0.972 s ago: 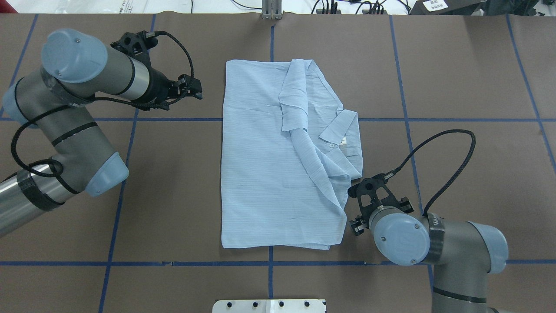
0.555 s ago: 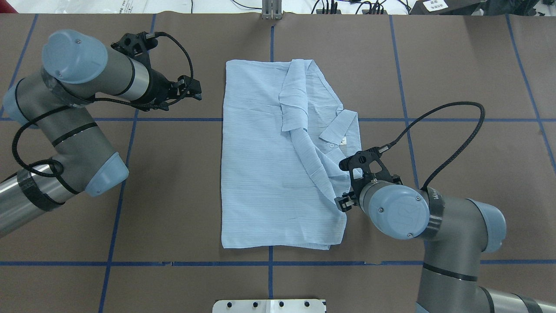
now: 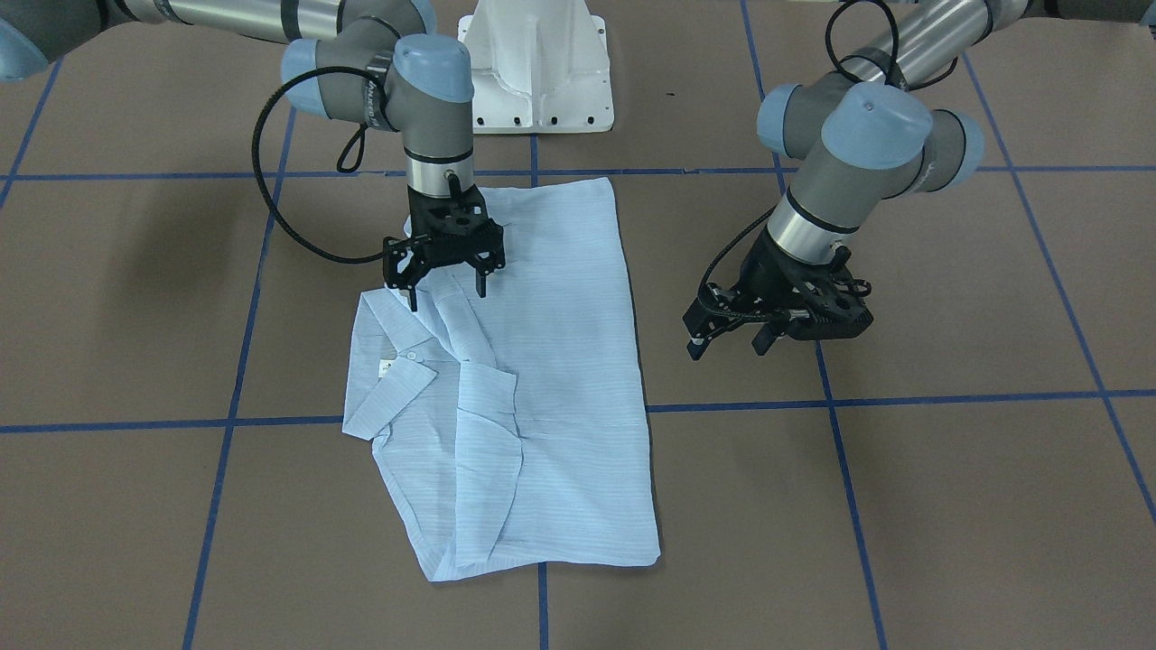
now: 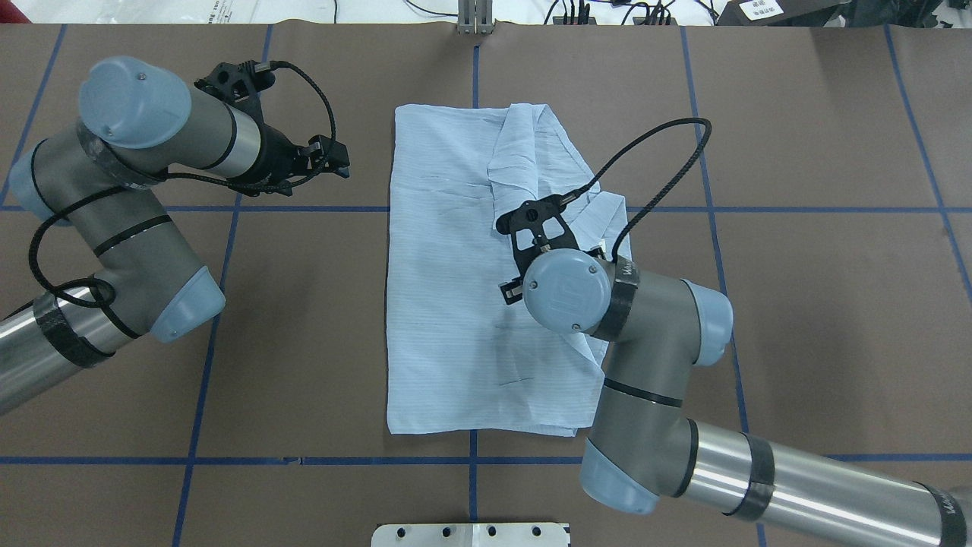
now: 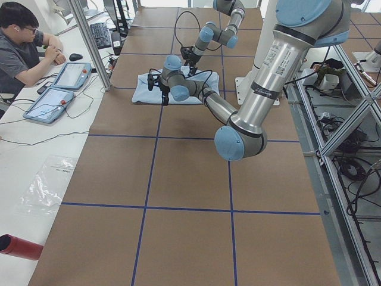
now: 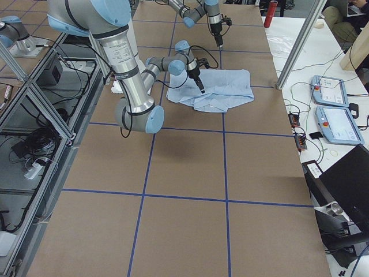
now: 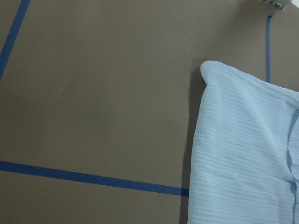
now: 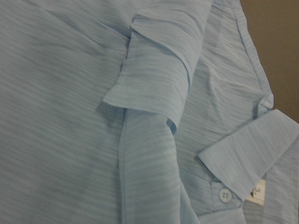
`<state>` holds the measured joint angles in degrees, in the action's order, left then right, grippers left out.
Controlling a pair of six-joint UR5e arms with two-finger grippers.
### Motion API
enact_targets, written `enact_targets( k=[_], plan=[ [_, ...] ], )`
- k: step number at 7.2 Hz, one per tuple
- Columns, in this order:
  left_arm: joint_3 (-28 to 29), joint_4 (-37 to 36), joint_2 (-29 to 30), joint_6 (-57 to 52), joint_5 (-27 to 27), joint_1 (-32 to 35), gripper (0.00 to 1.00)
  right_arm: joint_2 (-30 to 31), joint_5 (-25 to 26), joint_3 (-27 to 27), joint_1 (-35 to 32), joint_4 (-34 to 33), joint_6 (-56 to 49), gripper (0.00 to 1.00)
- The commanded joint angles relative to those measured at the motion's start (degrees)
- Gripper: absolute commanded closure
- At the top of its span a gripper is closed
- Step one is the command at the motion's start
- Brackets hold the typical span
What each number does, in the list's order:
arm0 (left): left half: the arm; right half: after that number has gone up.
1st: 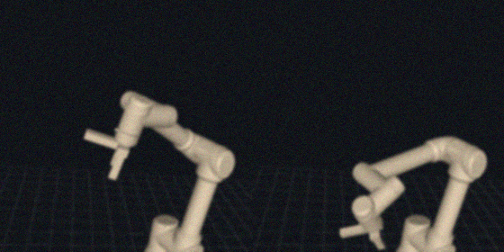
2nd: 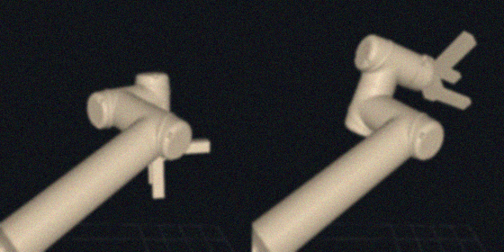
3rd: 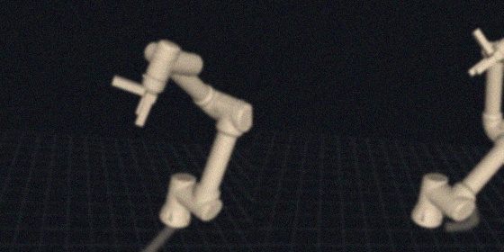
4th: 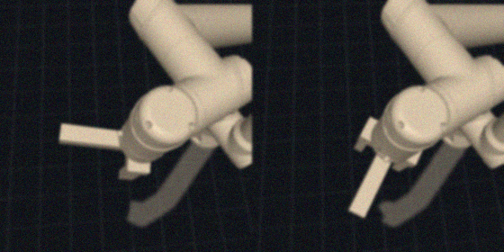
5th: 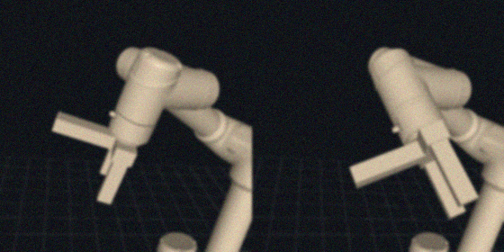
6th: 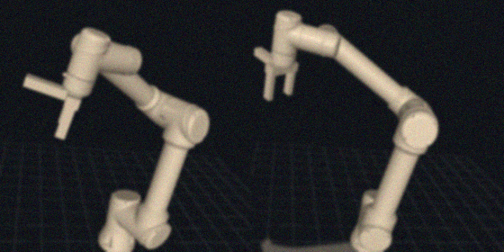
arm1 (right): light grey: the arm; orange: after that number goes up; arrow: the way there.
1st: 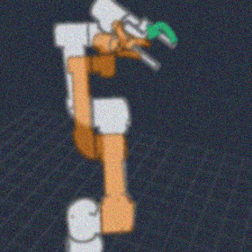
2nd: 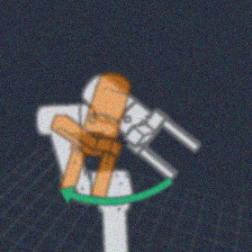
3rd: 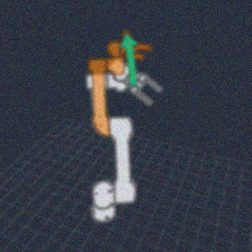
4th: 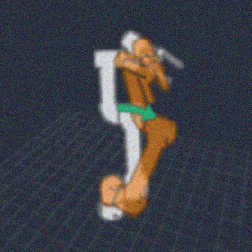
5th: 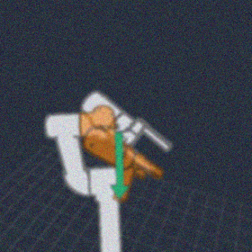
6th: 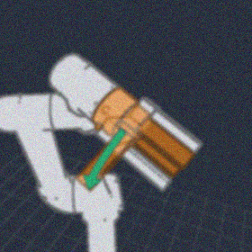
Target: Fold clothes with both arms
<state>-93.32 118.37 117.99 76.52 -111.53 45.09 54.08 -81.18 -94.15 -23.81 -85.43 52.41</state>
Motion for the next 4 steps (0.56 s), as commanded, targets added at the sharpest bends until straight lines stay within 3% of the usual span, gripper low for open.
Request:
enact_targets(
  k=[1,4],
  plan=[
    [0.07,0.02,-0.22,-0.84,0.00,0.00,0.00,-5.02,0.06,9.66,-1.33,4.74,-0.90,0.00],
    [0.33,0.02,0.04,-0.85,0.00,0.00,0.00,-4.78,-0.20,10.22,-2.64,4.84,-3.63,0.00]
  ],
)
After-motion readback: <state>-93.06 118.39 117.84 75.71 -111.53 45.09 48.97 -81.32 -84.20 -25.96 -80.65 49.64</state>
